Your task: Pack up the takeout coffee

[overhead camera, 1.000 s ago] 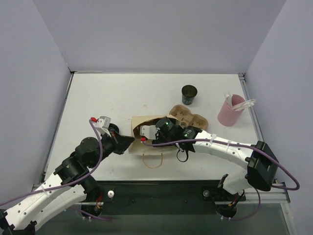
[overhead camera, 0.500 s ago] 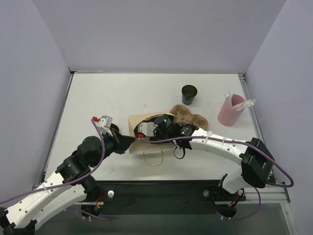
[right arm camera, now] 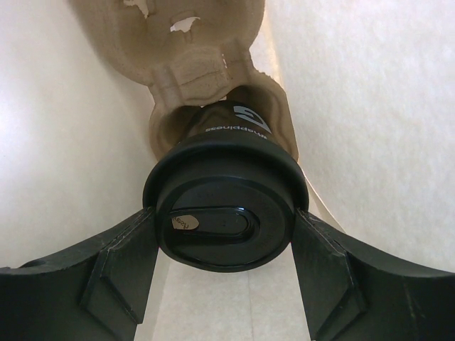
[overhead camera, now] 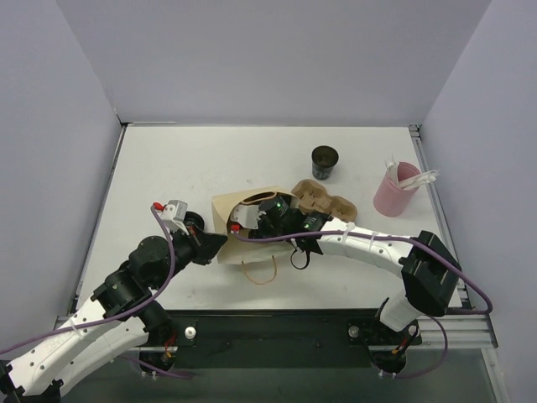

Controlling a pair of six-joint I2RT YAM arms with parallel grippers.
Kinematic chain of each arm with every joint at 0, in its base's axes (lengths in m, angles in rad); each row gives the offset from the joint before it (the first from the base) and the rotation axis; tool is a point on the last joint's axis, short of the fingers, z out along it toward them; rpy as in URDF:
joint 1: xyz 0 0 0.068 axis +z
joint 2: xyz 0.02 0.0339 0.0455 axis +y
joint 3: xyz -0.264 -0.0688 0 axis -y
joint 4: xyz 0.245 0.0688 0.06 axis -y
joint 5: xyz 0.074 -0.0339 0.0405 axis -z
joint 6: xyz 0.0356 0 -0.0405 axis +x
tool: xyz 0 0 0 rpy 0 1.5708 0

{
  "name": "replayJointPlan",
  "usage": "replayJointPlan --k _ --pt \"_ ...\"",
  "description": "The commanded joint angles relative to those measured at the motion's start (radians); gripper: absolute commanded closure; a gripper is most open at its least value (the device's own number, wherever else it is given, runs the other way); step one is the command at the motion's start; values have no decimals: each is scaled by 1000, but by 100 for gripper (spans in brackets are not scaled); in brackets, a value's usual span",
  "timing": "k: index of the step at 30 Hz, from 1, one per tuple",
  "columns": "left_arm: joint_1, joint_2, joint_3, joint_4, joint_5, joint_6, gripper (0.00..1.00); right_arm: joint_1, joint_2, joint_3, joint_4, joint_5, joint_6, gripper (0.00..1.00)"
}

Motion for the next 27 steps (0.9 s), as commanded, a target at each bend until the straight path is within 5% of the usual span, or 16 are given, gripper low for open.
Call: replayJointPlan --k 1,27 --pt "-5 -6 28 -40 -3 -28 100 -17 16 16 99 22 39 59" --pt "-5 45 42 -38 -44 -63 100 -94 149 59 165 -38 54 56"
